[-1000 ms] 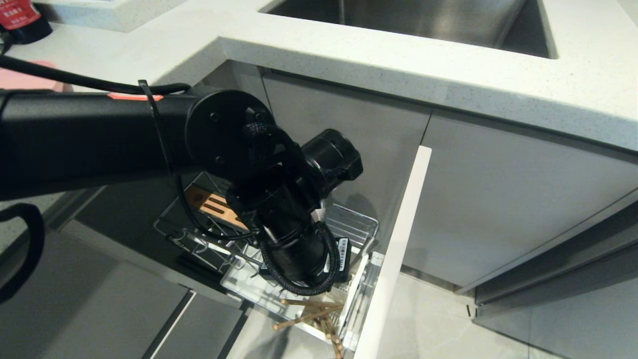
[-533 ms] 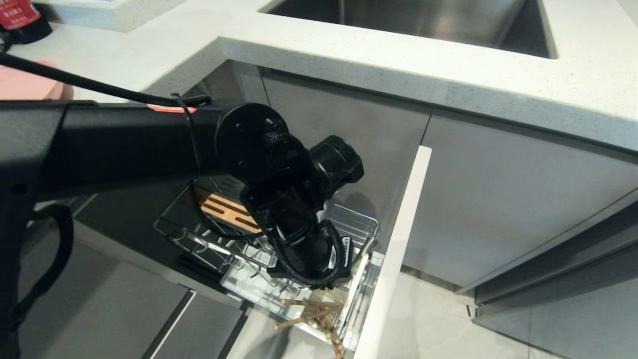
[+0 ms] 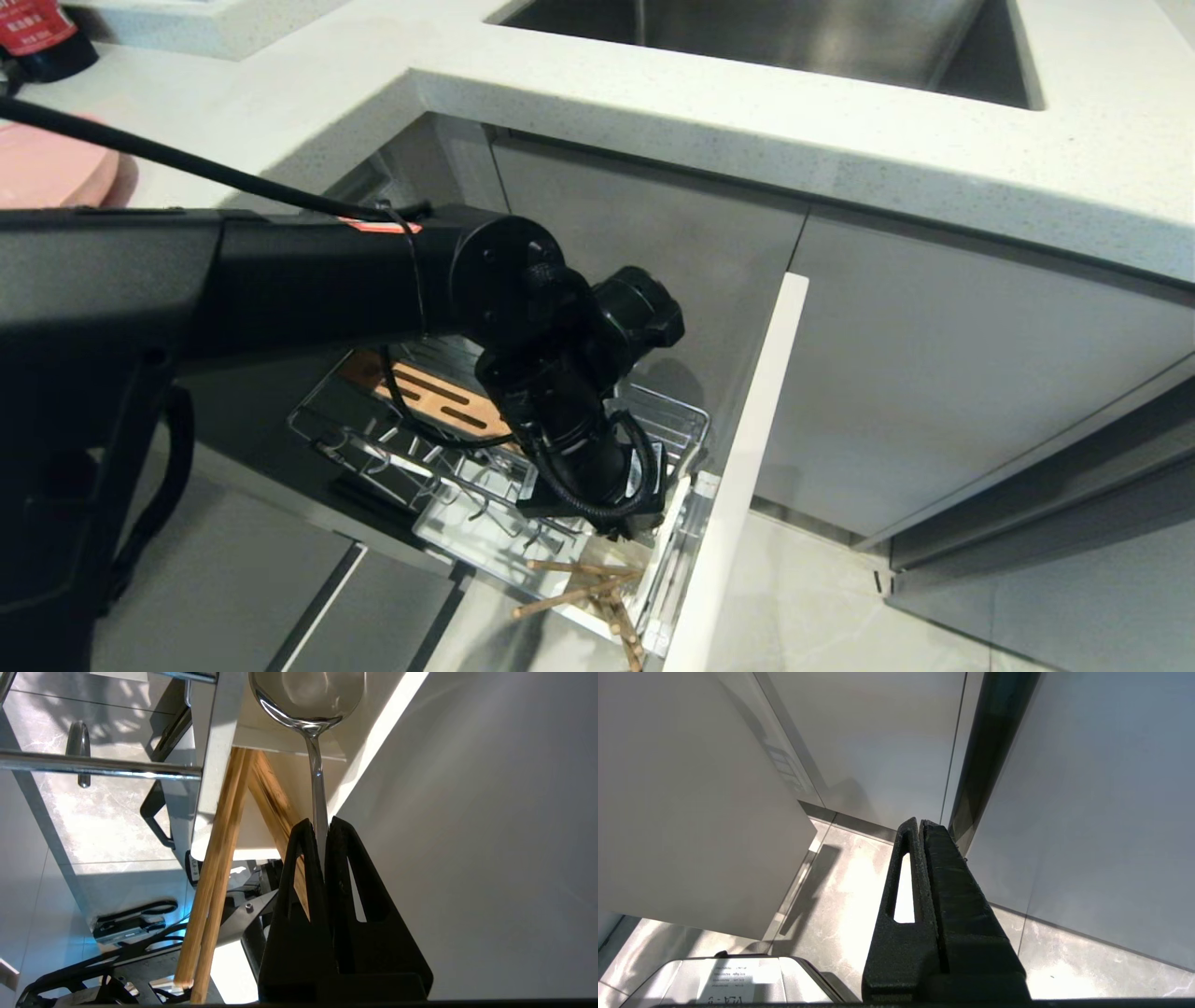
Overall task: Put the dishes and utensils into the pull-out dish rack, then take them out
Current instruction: Pick up the spoon and place it in the cupboard
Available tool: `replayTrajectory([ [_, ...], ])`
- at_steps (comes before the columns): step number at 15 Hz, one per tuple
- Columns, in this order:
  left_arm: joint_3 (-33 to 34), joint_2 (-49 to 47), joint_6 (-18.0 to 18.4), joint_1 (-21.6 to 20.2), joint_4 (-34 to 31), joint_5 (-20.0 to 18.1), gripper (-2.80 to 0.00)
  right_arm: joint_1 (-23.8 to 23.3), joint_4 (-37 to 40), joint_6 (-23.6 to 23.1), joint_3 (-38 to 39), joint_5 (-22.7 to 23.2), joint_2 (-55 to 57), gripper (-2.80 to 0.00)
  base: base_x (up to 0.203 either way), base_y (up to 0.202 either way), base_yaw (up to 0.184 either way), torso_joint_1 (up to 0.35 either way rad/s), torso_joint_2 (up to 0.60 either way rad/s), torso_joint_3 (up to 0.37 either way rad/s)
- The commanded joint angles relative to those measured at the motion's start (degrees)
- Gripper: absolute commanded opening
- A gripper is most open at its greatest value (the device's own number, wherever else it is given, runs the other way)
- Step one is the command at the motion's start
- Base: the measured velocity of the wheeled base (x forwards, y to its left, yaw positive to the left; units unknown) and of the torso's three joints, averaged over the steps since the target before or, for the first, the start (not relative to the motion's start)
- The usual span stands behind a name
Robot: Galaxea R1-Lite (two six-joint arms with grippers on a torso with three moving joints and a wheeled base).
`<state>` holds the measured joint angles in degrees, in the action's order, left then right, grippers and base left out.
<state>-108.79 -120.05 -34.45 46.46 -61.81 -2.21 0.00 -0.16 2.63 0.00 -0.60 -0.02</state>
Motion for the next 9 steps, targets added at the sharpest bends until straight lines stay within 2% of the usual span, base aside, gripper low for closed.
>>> replayTrajectory([
  [1, -0.27, -1.07, -0.18, -0.41, -0.24, -0.03, -2.80, 0.00, -0.02, 0.00, 0.00, -0.02, 0.02, -2.80, 0.000, 0.000, 0.000, 0.000, 0.00, 0.000],
  [6, -1.16, -2.29, -0.18, -0.84, 0.20, -0.08, -2.80, 0.00, -0.02, 0.00, 0.00, 0.00, 0.02, -2.80, 0.000, 0.000, 0.000, 0.000, 0.00, 0.000],
  [9, -1.34, -2.12, -0.10, -1.38, 0.20, -1.84, -2.80, 0.00, -0.02, 0.00, 0.00, -0.02, 0.02, -2.80, 0.000, 0.000, 0.000, 0.000, 0.00, 0.000],
])
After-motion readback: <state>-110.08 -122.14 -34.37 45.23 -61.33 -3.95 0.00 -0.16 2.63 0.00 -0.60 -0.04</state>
